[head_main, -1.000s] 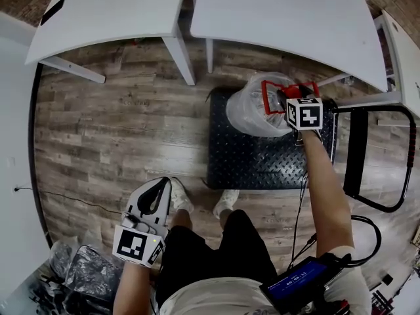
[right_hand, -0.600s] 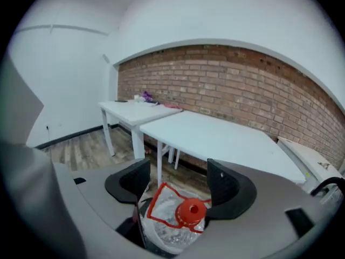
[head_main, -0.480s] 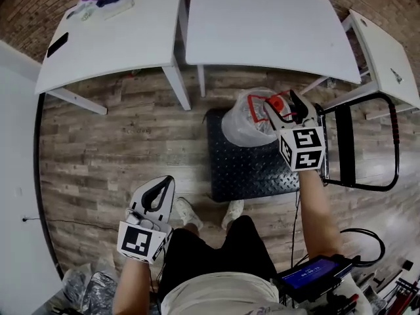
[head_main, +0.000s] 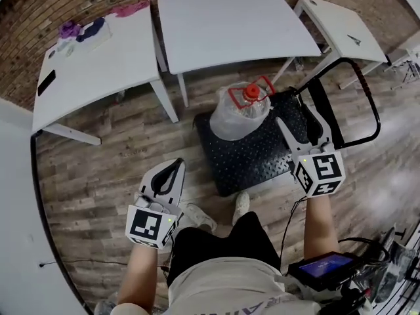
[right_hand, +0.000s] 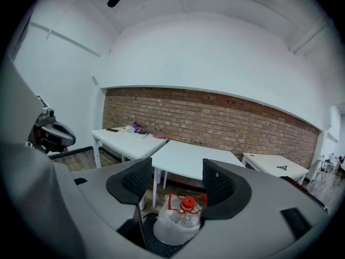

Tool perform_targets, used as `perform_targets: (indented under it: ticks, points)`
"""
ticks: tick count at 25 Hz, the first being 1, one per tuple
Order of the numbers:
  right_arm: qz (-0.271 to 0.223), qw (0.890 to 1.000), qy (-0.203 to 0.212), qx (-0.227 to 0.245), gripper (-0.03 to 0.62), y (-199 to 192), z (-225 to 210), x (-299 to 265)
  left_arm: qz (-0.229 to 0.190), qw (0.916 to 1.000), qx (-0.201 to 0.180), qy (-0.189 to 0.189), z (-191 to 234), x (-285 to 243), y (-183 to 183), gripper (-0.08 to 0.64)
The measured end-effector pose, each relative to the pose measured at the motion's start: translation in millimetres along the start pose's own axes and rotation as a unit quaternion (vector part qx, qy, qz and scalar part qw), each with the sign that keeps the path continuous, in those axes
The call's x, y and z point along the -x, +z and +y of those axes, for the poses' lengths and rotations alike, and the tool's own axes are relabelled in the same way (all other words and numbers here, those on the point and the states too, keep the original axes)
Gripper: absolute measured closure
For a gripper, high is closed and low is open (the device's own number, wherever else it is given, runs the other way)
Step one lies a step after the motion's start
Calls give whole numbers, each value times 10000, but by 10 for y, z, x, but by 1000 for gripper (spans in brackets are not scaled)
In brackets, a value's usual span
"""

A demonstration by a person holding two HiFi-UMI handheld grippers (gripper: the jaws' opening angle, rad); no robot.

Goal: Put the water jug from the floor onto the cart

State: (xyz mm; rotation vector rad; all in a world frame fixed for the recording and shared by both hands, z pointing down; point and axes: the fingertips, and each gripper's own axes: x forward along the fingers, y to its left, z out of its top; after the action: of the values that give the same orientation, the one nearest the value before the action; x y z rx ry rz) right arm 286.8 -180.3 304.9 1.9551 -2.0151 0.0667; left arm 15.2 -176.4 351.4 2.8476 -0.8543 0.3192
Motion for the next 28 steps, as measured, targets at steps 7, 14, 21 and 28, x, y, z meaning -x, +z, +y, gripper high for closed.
perform_targets:
  ticks: [7, 14, 21, 28]
  points:
    - [-381, 9955, -861, -76, 372, 18, -3, 883, -73, 10000, 14, -22, -91, 271, 0, 558]
    - [-665, 9908, -1179, -88, 516, -17, 104, 1581, -231, 9996, -153, -65, -502, 541, 111, 558]
    - [-985, 9856, -1375, 0, 586, 113, 236, 2506, -432, 9983, -324, -230, -1232, 1032, 271, 558]
    - [-1221, 9828, -1383, -24, 587, 99, 469, 3309, -532, 9967, -513, -339, -1818, 1491, 320, 560]
